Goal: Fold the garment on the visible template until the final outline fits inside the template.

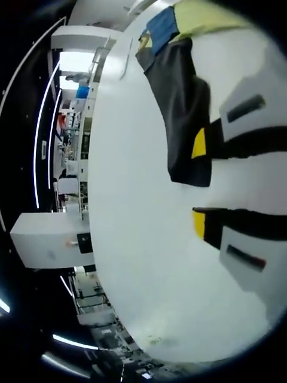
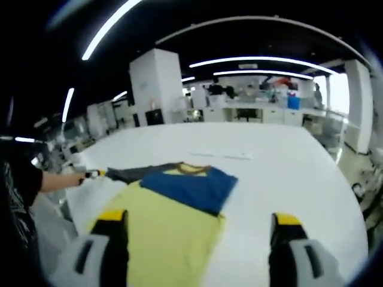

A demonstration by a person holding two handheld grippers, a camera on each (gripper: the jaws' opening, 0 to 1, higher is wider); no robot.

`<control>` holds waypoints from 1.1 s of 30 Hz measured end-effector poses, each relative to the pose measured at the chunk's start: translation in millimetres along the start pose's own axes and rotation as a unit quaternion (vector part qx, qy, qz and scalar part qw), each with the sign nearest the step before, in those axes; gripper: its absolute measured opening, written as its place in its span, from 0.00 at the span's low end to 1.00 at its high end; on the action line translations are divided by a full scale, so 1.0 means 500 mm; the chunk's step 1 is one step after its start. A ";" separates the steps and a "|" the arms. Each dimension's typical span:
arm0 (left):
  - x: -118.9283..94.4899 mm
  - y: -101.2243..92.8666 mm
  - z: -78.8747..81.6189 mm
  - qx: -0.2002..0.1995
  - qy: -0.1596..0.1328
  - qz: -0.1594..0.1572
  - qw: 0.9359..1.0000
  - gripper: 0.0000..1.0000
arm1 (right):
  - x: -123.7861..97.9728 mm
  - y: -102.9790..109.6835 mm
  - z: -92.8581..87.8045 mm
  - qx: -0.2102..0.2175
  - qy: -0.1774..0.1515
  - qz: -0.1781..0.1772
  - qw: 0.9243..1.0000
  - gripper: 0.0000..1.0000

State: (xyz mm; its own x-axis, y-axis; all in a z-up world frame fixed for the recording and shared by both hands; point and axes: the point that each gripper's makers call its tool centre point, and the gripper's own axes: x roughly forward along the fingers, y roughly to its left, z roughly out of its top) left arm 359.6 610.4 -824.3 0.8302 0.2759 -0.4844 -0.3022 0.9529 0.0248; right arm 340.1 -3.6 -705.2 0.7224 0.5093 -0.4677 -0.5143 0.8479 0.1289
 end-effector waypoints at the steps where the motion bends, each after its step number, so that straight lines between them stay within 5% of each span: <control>1: 0.001 0.001 -0.002 -0.001 0.002 0.001 1.000 0.27 | 0.000 0.000 -0.004 -0.005 0.005 -0.001 1.000 0.99; 12: 0.007 -0.020 -0.008 -0.014 0.000 -0.019 1.000 0.17 | 0.000 -0.016 -0.033 0.005 0.019 -0.019 1.000 0.99; 17: 0.011 -0.023 -0.009 -0.055 -0.004 -0.016 0.998 0.12 | -0.004 -0.020 -0.043 0.023 0.017 -0.022 0.999 0.99; 26: 0.008 -0.021 -0.018 -0.054 0.014 -0.024 0.998 0.00 | -0.004 -0.018 -0.044 0.029 0.012 -0.022 0.999 0.99; 33: -0.024 -0.014 0.025 -0.039 -0.004 -0.037 0.999 0.00 | 0.003 -0.009 -0.033 0.022 0.005 -0.013 1.000 0.99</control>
State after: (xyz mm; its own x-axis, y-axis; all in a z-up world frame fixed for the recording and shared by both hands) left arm 357.6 602.2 -808.0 0.8557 0.2061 -0.4746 -0.2749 0.9582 -0.0795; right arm 335.8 -9.2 -720.9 0.7303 0.4866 -0.4794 -0.4755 0.8660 0.1546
